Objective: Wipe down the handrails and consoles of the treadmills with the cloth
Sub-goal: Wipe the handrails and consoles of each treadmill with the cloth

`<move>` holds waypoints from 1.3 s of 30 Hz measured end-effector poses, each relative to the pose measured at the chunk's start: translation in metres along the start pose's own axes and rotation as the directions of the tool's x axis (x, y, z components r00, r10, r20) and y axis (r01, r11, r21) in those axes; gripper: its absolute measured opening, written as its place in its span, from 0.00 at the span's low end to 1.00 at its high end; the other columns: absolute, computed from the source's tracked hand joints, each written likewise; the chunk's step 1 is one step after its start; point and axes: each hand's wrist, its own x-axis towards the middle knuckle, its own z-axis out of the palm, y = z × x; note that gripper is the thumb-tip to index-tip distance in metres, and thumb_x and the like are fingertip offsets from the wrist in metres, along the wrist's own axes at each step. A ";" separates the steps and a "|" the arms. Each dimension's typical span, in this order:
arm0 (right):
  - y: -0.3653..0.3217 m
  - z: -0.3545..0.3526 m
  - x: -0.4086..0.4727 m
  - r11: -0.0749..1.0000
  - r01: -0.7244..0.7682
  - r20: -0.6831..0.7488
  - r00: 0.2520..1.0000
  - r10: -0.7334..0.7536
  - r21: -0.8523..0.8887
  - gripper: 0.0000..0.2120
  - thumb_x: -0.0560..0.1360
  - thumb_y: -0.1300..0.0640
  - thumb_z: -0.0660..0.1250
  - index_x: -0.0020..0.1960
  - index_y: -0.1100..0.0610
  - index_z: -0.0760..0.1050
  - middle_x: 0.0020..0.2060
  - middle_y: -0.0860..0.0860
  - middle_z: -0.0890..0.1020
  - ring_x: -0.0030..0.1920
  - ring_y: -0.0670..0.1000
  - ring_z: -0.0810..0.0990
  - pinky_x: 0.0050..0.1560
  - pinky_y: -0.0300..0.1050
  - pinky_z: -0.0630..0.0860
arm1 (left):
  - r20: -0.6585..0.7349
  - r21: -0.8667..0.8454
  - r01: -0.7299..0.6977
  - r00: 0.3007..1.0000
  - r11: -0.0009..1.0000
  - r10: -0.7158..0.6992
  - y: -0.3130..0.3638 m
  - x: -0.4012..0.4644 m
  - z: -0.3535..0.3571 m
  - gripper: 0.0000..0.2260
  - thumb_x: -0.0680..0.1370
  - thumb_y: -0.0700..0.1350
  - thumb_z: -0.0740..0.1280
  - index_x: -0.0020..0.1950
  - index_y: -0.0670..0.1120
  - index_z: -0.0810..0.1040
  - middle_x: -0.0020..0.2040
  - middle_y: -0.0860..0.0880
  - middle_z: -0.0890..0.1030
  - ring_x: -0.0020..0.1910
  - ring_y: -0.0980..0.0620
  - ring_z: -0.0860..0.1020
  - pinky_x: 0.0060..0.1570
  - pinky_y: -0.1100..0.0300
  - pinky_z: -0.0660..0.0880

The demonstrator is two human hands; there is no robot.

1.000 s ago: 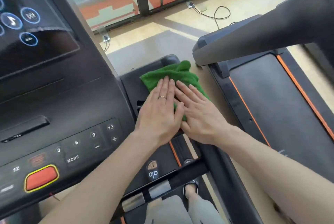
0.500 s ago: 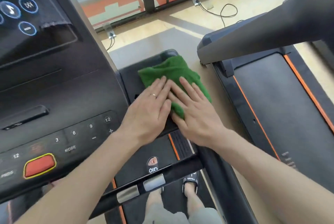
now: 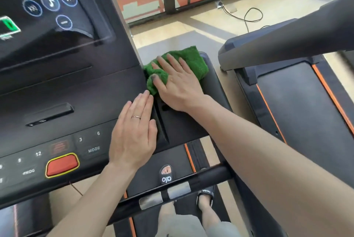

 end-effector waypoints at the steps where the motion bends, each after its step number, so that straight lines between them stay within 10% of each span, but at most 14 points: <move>1: -0.004 0.000 0.001 1.000 -0.011 0.004 1.000 0.011 0.028 0.27 0.84 0.44 0.45 0.82 0.48 0.54 0.82 0.45 0.54 0.81 0.48 0.45 0.80 0.51 0.40 | -0.003 -0.005 0.002 1.000 1.000 -0.002 -0.001 -0.001 0.001 0.24 0.83 0.44 0.52 0.78 0.38 0.65 0.80 0.44 0.64 0.79 0.48 0.62 0.79 0.49 0.56; 10: -0.005 0.029 -0.144 0.993 0.117 -0.026 0.993 -0.117 0.010 0.26 0.85 0.44 0.46 0.81 0.49 0.57 0.80 0.43 0.58 0.81 0.48 0.48 0.80 0.53 0.48 | -0.032 -0.112 0.033 0.999 0.993 -0.036 -0.001 -0.004 0.002 0.22 0.83 0.43 0.50 0.73 0.38 0.70 0.79 0.45 0.65 0.78 0.49 0.63 0.78 0.49 0.58; 33: 0.005 0.015 -0.106 0.991 0.130 -0.300 0.945 -0.131 -0.023 0.22 0.83 0.47 0.56 0.64 0.60 0.79 0.51 0.50 0.84 0.58 0.56 0.76 0.61 0.52 0.72 | -0.072 -0.038 -0.003 0.997 0.999 0.001 -0.001 -0.004 0.007 0.22 0.82 0.42 0.52 0.74 0.37 0.69 0.79 0.44 0.65 0.78 0.45 0.65 0.78 0.47 0.59; 39: 0.013 0.025 -0.143 0.997 0.057 -0.256 0.964 -0.068 -0.051 0.24 0.85 0.47 0.54 0.75 0.58 0.70 0.70 0.52 0.75 0.72 0.56 0.70 0.73 0.53 0.64 | -0.039 0.093 -0.022 0.999 0.995 0.026 0.006 -0.002 -0.002 0.22 0.84 0.46 0.53 0.72 0.36 0.71 0.77 0.40 0.68 0.76 0.43 0.67 0.77 0.46 0.59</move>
